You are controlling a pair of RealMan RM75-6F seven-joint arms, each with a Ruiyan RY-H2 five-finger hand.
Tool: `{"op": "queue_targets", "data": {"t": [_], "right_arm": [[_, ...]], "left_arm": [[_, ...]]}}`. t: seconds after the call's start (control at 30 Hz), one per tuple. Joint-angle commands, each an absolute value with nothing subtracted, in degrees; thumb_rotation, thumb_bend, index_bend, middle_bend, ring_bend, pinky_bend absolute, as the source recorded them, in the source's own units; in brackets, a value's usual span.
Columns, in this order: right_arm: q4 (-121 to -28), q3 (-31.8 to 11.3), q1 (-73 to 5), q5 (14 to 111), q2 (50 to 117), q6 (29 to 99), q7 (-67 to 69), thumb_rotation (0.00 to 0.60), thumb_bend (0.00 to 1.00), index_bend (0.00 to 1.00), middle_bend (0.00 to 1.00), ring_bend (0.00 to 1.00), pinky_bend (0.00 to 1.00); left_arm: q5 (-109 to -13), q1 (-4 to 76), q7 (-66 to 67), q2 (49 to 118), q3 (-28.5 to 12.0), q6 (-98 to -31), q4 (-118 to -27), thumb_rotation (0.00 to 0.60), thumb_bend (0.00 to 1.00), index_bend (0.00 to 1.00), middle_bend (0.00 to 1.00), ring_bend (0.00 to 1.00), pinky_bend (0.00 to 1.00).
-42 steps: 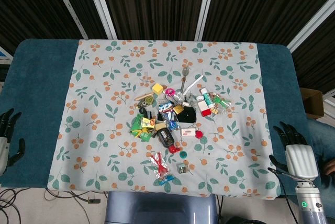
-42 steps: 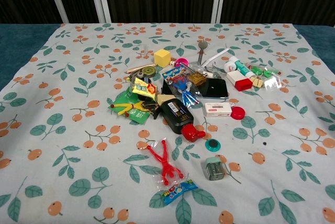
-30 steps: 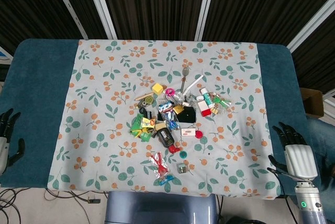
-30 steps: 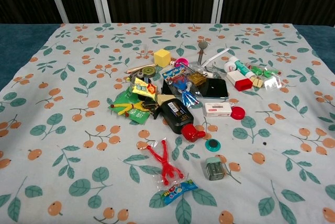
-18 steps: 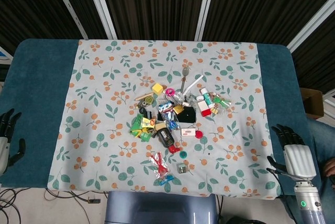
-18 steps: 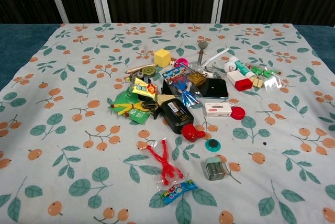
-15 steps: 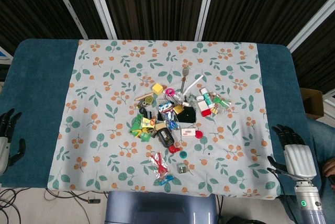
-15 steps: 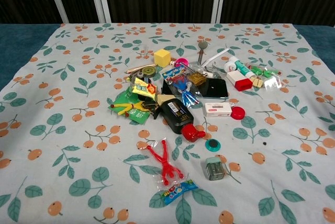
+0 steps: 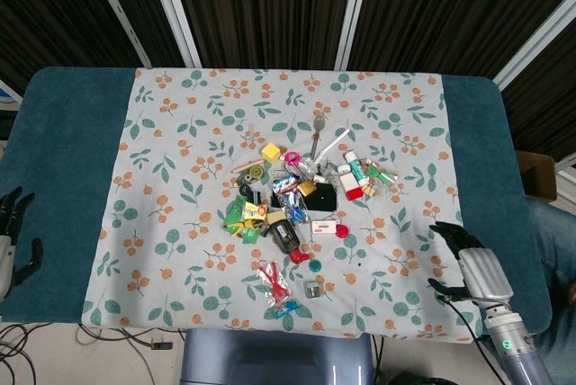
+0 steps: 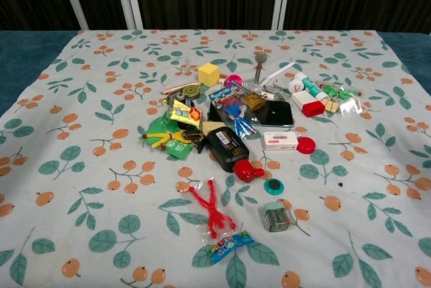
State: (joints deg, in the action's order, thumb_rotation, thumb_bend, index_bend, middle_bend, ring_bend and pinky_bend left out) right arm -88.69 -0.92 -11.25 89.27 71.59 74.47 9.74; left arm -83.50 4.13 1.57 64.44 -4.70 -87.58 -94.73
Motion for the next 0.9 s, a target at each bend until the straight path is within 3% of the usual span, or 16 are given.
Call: {"op": "queue_targets", "data": {"t": [0.03, 0.5, 0.9], "right_arm": [[-91.57, -0.78, -16.53, 91.24, 71.56, 67.57, 8.47, 0.600, 0.23, 0.16, 0.16, 0.13, 0.23], [-96.28, 0.88, -21.38, 90.43, 74.63, 59.59, 2.62, 0.600, 0.23, 0.17, 0.17, 0.12, 0.23], [-97.95, 1.69, -21.22, 87.85, 80.24, 59.49, -6.44, 0.600, 0.23, 0.22, 0.23, 0.11, 0.23]], "left_arm": [[-83.47, 4.11, 1.47, 64.41, -4.69, -87.57, -94.66, 0.600, 0.56, 0.07, 0.00, 0.00, 0.05], [-82.97, 4.15, 0.40, 63.71, -4.94, -87.23, -95.21, 0.600, 0.56, 0.06, 0.00, 0.00, 0.05], [-83.23, 3.82, -1.64, 64.22, -4.63, -87.34, -93.03, 0.600, 0.56, 0.06, 0.00, 0.00, 0.05]]}}
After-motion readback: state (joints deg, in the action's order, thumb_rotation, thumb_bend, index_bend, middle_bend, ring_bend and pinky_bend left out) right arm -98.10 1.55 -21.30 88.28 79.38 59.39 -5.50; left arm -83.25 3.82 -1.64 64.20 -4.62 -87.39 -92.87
